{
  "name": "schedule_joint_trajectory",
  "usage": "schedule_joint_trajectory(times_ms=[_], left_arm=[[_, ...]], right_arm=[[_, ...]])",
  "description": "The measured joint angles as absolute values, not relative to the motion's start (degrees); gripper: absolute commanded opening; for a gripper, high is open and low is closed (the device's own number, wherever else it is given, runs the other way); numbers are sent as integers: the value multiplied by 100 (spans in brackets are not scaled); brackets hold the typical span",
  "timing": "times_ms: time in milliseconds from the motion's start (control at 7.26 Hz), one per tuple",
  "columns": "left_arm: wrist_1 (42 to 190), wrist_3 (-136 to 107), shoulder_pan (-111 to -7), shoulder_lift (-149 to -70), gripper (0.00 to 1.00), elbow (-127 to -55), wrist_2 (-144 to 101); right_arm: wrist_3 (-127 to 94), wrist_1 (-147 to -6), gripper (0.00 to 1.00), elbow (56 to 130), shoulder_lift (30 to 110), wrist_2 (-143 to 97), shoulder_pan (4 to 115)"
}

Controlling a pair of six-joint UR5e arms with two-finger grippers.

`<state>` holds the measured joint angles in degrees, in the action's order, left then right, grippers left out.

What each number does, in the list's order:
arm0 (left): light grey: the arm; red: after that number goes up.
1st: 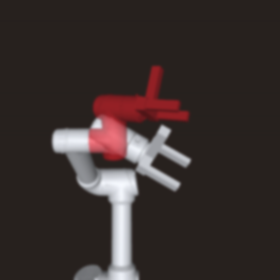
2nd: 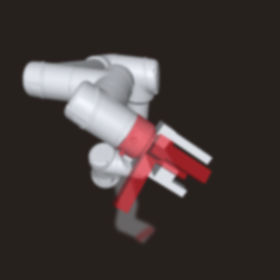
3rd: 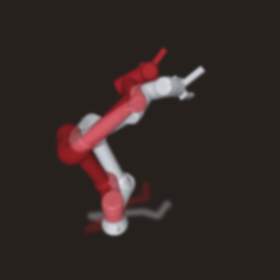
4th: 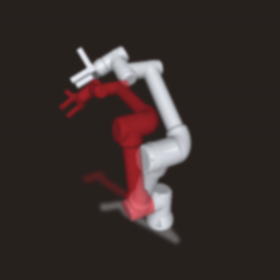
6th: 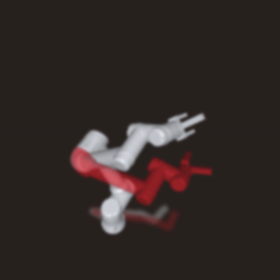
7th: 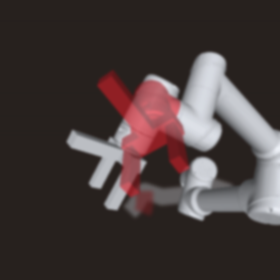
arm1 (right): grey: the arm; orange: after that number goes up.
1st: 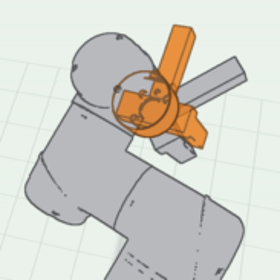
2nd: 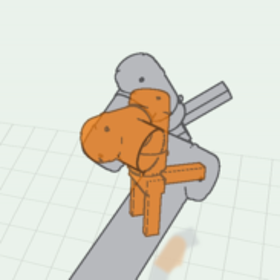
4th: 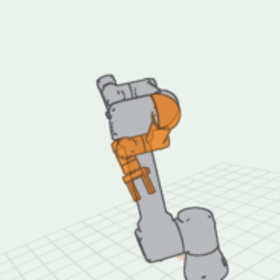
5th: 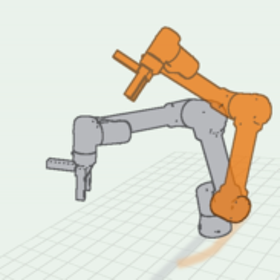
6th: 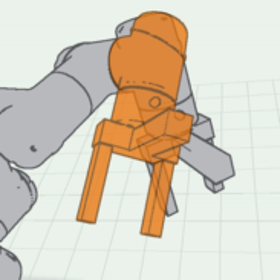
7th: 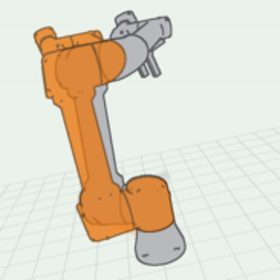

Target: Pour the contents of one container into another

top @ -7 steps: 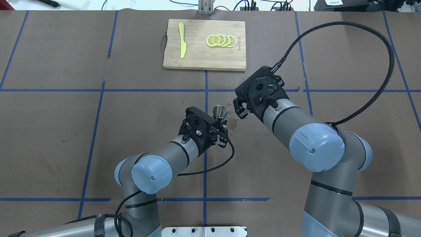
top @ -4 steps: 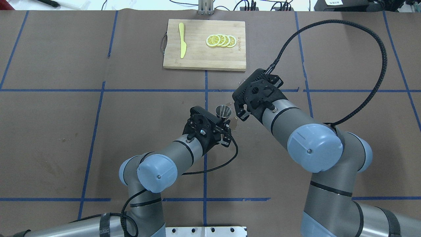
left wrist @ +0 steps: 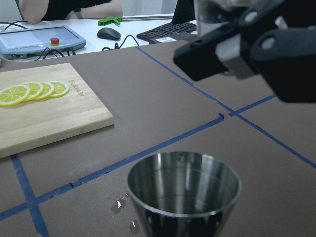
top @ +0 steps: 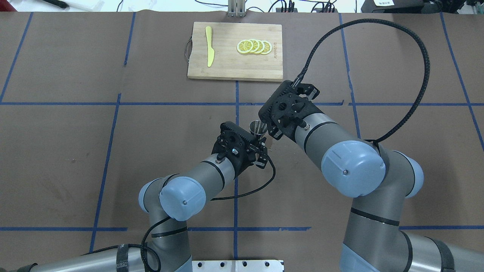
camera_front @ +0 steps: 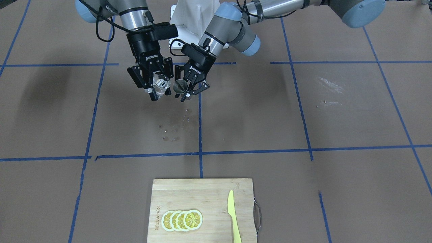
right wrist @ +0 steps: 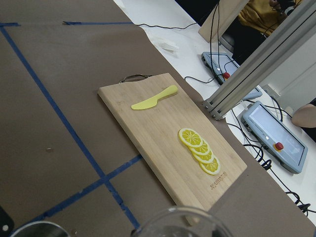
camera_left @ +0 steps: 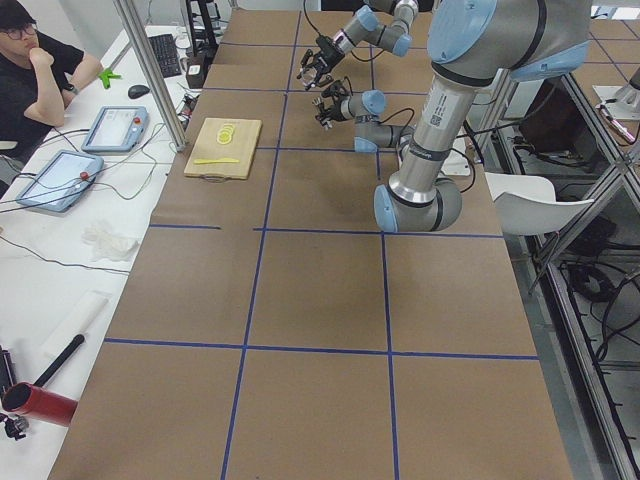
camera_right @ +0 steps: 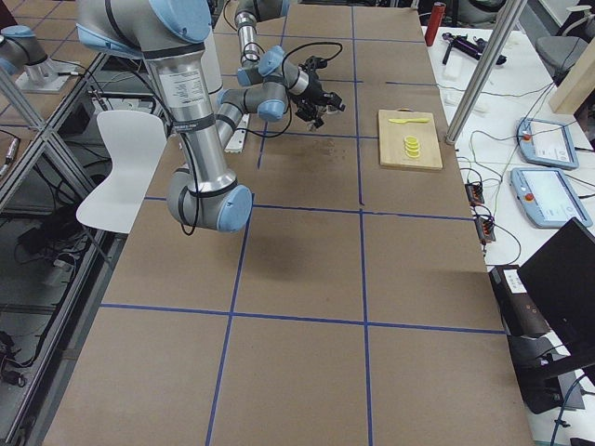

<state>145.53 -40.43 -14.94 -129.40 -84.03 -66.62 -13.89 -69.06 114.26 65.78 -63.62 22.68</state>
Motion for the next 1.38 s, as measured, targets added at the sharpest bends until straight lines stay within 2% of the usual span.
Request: schedule_joint_trajectory(times_ms=[1378], left_arm=[[14563, -4052, -1502, -12938, 0, -8402, -6671]], right_arm=[[-230, -7094, 0, 11469, 6513, -5780, 1898]])
